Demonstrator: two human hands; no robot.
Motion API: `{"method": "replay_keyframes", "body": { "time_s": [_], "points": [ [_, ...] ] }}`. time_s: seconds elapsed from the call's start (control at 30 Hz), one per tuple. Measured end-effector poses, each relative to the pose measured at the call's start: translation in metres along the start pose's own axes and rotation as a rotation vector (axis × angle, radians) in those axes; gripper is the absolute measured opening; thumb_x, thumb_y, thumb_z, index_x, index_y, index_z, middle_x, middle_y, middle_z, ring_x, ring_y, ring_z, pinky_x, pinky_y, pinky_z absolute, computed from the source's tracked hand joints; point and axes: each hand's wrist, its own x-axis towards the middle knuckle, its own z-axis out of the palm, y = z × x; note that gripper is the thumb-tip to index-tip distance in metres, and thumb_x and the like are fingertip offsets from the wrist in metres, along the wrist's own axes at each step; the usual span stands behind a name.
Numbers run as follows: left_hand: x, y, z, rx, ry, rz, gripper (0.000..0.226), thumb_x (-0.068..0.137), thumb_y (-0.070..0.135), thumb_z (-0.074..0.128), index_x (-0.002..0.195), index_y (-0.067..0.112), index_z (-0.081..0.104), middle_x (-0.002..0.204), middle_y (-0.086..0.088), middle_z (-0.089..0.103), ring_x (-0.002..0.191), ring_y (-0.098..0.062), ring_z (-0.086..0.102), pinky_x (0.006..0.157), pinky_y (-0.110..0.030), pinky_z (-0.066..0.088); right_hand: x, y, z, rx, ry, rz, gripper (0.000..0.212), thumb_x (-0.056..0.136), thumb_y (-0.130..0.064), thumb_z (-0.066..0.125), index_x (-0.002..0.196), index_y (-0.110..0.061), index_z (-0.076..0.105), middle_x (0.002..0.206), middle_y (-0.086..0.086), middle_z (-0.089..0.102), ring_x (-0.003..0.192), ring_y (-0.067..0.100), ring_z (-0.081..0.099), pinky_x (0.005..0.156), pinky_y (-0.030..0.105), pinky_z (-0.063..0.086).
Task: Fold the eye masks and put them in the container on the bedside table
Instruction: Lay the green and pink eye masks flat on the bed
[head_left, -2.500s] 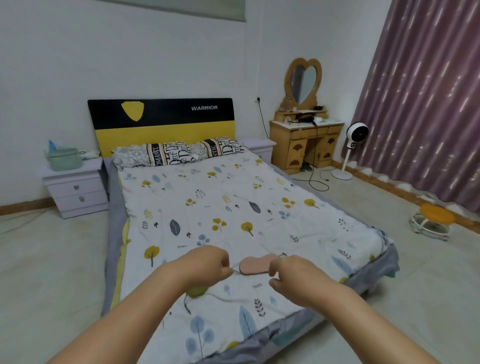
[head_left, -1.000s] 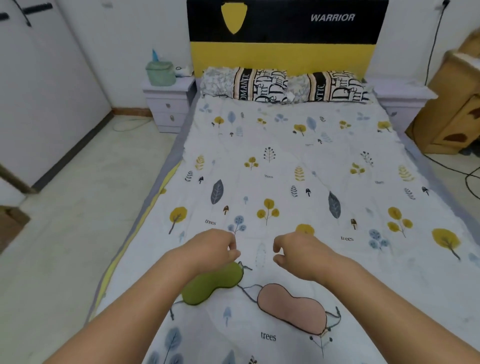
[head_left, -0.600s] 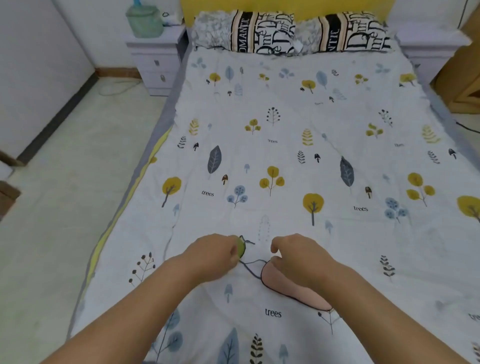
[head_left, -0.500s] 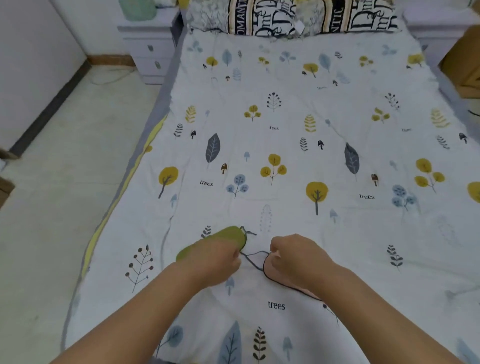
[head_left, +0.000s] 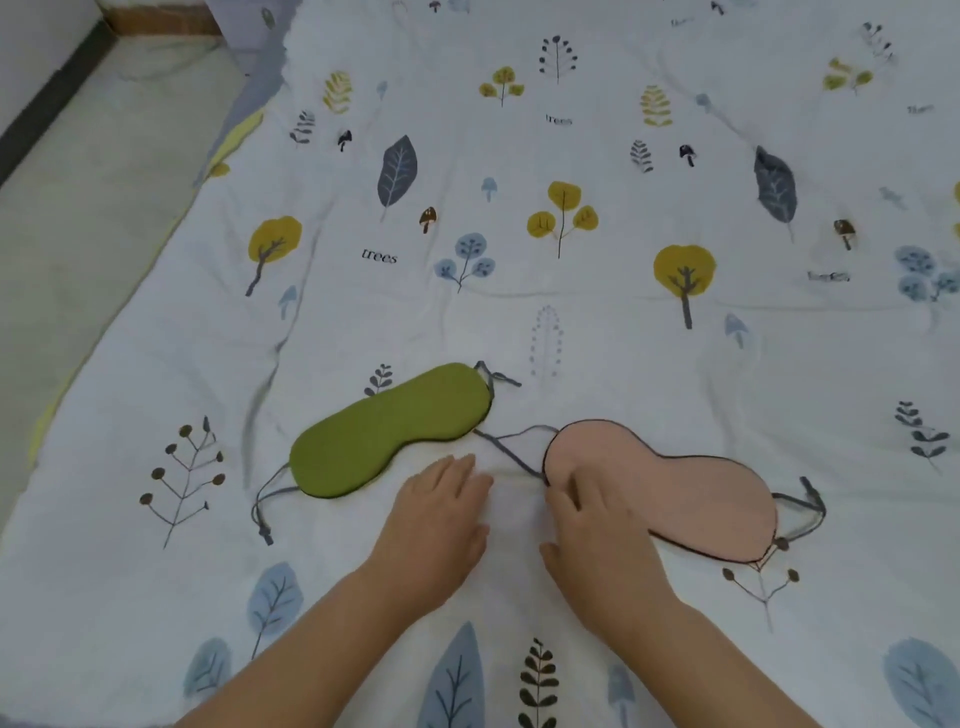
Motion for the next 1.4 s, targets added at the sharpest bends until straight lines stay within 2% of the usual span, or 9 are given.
{"method": "replay_keyframes", "body": {
  "time_s": [0.07,0.17,0.23,0.33,0.73,0.9,1.0,1.2,1.4],
  "points": [
    [0.002,-0.004,0.021,0.038,0.025,-0.002,0.055,0.093,0.036,0.033,0.144,0.018,0.023,0.158,-0.007,0.012,0.145,-0.024,0.010,0.117,-0.039,0.013,0.006,0.000,0.020,-0.020,0.067,0.028,0.056,0.088,-0.029,0.052,0.139,-0.013,0.035,0.149,0.016,0.030,0.134,0.031,0.032,0.107,0.041,0.031],
    [0.004,-0.004,0.041,0.038,0.139,0.007,0.051,0.085,0.036,0.039,0.129,0.012,0.051,0.143,-0.015,0.044,0.132,-0.035,0.041,0.105,-0.052,0.035,0.013,0.000,0.048,0.017,0.245,0.066,0.060,0.067,-0.030,0.077,0.120,-0.007,0.062,0.130,0.024,0.057,0.118,0.039,0.056,0.094,0.053,0.046],
    [0.007,-0.004,0.053,0.061,0.217,0.001,0.052,0.082,0.037,0.038,0.124,0.013,0.056,0.138,-0.013,0.052,0.127,-0.033,0.048,0.100,-0.053,0.040,0.015,-0.001,0.065,-0.007,0.353,0.067,0.051,0.072,-0.033,0.068,0.116,-0.008,0.066,0.124,0.023,0.062,0.114,0.037,0.060,0.094,0.054,0.048],
    [0.011,-0.007,0.069,0.081,0.324,0.013,0.053,0.082,0.037,0.038,0.126,0.013,0.054,0.140,-0.013,0.050,0.129,-0.032,0.046,0.103,-0.052,0.037,0.019,0.003,0.086,-0.046,0.458,0.057,0.055,0.080,-0.035,0.038,0.122,-0.009,0.061,0.130,0.023,0.057,0.121,0.036,0.055,0.103,0.049,0.028],
    [0.009,-0.007,0.094,0.196,0.545,0.028,0.056,0.083,0.037,0.033,0.126,0.008,0.054,0.135,-0.016,0.054,0.126,-0.035,0.049,0.100,-0.056,0.037,0.026,0.010,0.120,-0.067,0.758,0.019,0.054,0.084,-0.033,0.034,0.124,-0.009,0.059,0.132,0.023,0.056,0.124,0.036,0.052,0.100,0.056,0.039],
    [0.004,-0.004,0.102,0.110,0.556,0.009,0.059,0.090,0.038,0.022,0.141,0.012,0.033,0.152,-0.012,0.029,0.142,-0.028,0.024,0.116,-0.045,0.015,0.026,0.012,0.127,-0.002,0.760,-0.024,0.047,0.091,-0.029,0.048,0.132,-0.009,0.050,0.142,0.024,0.044,0.134,0.036,0.039,0.111,0.054,0.026],
    [0.000,-0.002,0.104,0.110,0.504,-0.027,0.054,0.095,0.034,0.025,0.146,0.017,0.018,0.158,-0.007,0.015,0.145,-0.021,0.010,0.118,-0.040,0.005,0.025,0.012,0.126,0.009,0.680,-0.048,0.051,0.095,-0.032,0.037,0.143,-0.013,0.033,0.154,0.019,0.024,0.144,0.029,0.018,0.117,0.047,0.008],
    [-0.017,0.016,0.081,0.149,0.315,-0.116,0.054,0.095,0.027,0.028,0.146,0.014,0.013,0.158,-0.011,0.010,0.145,-0.027,0.010,0.117,-0.046,0.012,0.009,0.011,0.116,0.010,0.551,-0.059,0.054,0.097,-0.033,0.029,0.147,-0.015,0.017,0.159,0.015,0.005,0.146,0.026,0.003,0.118,0.044,0.002],
    [-0.029,0.040,0.060,0.128,0.261,-0.142,0.029,0.088,0.018,0.036,0.114,0.008,0.044,0.124,-0.015,0.046,0.115,-0.032,0.042,0.091,-0.043,0.039,-0.022,0.023,0.101,-0.011,0.363,-0.123,0.053,0.096,-0.028,0.032,0.146,-0.015,0.020,0.158,0.013,0.009,0.145,0.026,0.006,0.118,0.043,0.011]
  ]
}}
